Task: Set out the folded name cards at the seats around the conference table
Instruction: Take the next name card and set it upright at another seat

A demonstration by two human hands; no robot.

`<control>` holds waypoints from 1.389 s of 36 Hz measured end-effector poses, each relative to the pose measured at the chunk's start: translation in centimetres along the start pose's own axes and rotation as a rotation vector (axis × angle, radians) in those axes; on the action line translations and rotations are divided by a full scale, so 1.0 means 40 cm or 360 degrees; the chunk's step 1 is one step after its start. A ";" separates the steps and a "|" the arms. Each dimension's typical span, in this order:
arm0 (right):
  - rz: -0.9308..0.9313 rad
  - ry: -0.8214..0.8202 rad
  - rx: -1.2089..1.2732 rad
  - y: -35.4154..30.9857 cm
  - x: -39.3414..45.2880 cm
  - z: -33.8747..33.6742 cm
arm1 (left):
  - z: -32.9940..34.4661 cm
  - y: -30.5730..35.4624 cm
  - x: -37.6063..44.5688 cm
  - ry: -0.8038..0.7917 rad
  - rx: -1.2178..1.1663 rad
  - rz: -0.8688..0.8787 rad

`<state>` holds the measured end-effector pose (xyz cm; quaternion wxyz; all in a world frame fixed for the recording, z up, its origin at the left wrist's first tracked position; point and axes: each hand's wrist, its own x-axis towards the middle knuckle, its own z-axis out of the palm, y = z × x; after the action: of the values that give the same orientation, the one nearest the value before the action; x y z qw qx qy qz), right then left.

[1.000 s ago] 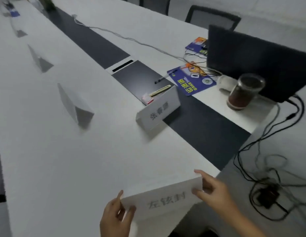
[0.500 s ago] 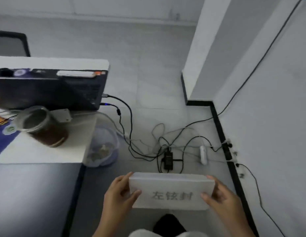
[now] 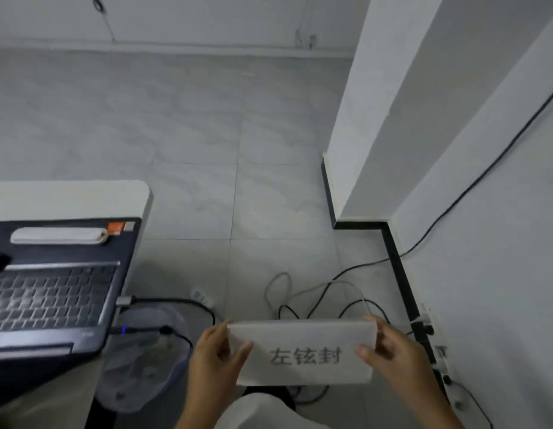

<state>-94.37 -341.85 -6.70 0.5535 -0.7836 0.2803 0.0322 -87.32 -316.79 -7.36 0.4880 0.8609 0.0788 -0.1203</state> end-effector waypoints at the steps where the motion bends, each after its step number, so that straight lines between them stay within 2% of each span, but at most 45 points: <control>1: -0.0023 0.0019 -0.0022 -0.029 0.040 0.002 | -0.004 0.020 0.044 0.0006 0.0008 0.0026; 7: -0.0085 0.0075 -0.0076 -0.184 0.253 0.002 | -0.006 0.173 0.283 -0.0006 -0.0032 0.0169; 12: 0.0047 0.0066 0.0025 -0.269 0.419 -0.015 | 0.038 0.229 0.439 0.0060 -0.0109 0.0223; 14: 0.0083 0.0009 0.0033 -0.296 0.511 -0.013 | 0.062 0.244 0.507 0.0103 -0.0178 0.0176; 18: 0.0059 -0.0165 -0.0058 -0.335 0.766 0.018 | 0.101 0.287 0.673 0.0374 -0.0383 0.0025; 21: -0.0009 -0.0405 -0.0127 -0.383 1.006 0.064 | 0.129 0.297 0.838 0.0581 -0.0313 -0.0138; 24: -0.0120 -0.0528 -0.0098 -0.511 1.205 0.101 | 0.147 0.330 0.991 0.0677 -0.0265 -0.0191; 27: -0.0263 -0.0618 -0.0190 -0.628 1.335 0.122 | 0.141 0.392 1.097 0.0782 -0.0307 -0.0179; 31: -0.0361 -0.0726 -0.0260 -0.706 1.438 0.165 | 0.124 0.433 1.174 0.0915 -0.0338 -0.0221; 36: -0.0387 -0.0952 -0.0391 -0.785 1.535 0.283 | 0.080 0.412 1.220 0.1088 -0.0441 -0.0394; 41: -0.0535 -0.1172 -0.0447 -0.915 1.616 0.459 | -0.017 0.390 1.305 0.1345 -0.0632 -0.0535; 45: -0.0627 -0.1332 -0.0448 -1.031 1.690 0.650 | -0.141 0.349 1.412 0.1522 -0.0650 -0.0549; 50: -0.0710 -0.1412 -0.0370 -1.179 1.728 0.883 | -0.339 0.310 1.544 0.1632 -0.0696 -0.0524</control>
<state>-4.69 -327.64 -5.18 0.5219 -0.7916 -0.1613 0.2739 -23.22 -310.33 -8.01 0.5287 0.6648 0.4611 0.2568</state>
